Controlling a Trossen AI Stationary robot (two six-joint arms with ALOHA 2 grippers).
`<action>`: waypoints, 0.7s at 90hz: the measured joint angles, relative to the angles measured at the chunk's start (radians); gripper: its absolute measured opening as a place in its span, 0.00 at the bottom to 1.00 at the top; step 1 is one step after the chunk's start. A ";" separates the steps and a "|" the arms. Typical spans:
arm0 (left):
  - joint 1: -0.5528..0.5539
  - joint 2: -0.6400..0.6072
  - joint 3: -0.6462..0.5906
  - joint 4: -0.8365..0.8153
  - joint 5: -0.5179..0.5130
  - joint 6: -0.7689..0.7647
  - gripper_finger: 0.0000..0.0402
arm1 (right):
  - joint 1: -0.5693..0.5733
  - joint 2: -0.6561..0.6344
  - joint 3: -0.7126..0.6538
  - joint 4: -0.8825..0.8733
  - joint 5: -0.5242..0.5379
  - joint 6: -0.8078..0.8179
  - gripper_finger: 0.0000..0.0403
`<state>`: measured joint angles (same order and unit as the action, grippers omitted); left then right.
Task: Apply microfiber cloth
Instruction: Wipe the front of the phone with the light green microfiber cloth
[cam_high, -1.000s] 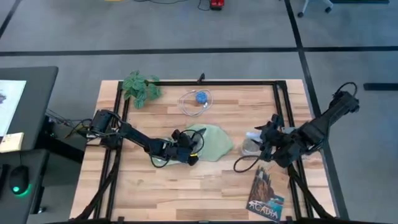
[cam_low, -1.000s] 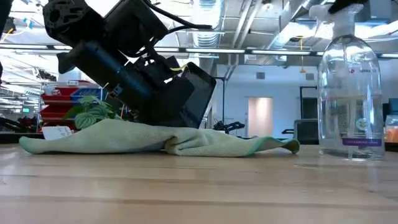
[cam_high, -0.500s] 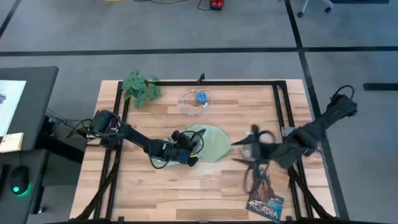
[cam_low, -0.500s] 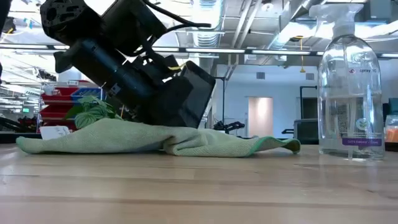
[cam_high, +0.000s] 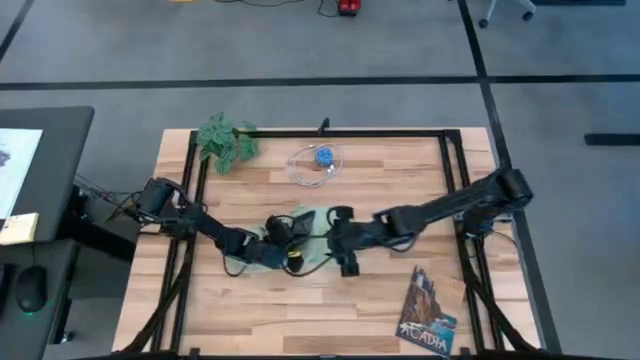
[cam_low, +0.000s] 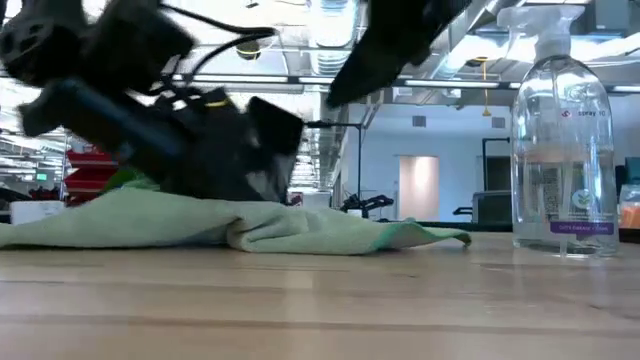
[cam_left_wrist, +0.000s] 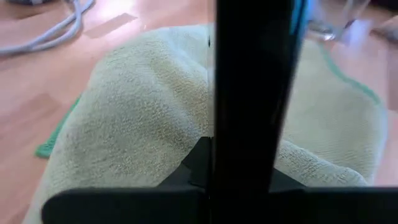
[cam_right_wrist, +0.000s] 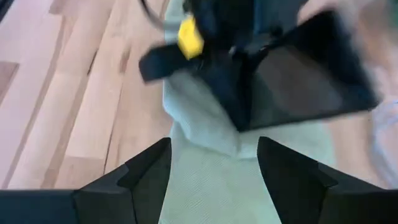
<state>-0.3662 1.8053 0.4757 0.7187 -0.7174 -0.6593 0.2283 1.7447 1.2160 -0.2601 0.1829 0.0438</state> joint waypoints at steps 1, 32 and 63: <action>-0.001 0.000 -0.013 0.026 0.000 0.007 0.01 | -0.003 0.008 0.000 0.004 -0.004 0.000 0.56; -0.024 0.002 -0.113 0.287 0.033 0.159 0.01 | -0.053 0.190 -0.011 0.201 -0.032 -0.013 0.54; -0.024 0.000 -0.094 0.297 0.044 0.207 0.02 | -0.132 0.182 -0.243 0.612 -0.104 0.008 0.45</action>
<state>-0.3897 1.8057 0.3820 1.0162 -0.6730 -0.4523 0.0961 1.9270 0.9734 0.3522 0.0790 0.0515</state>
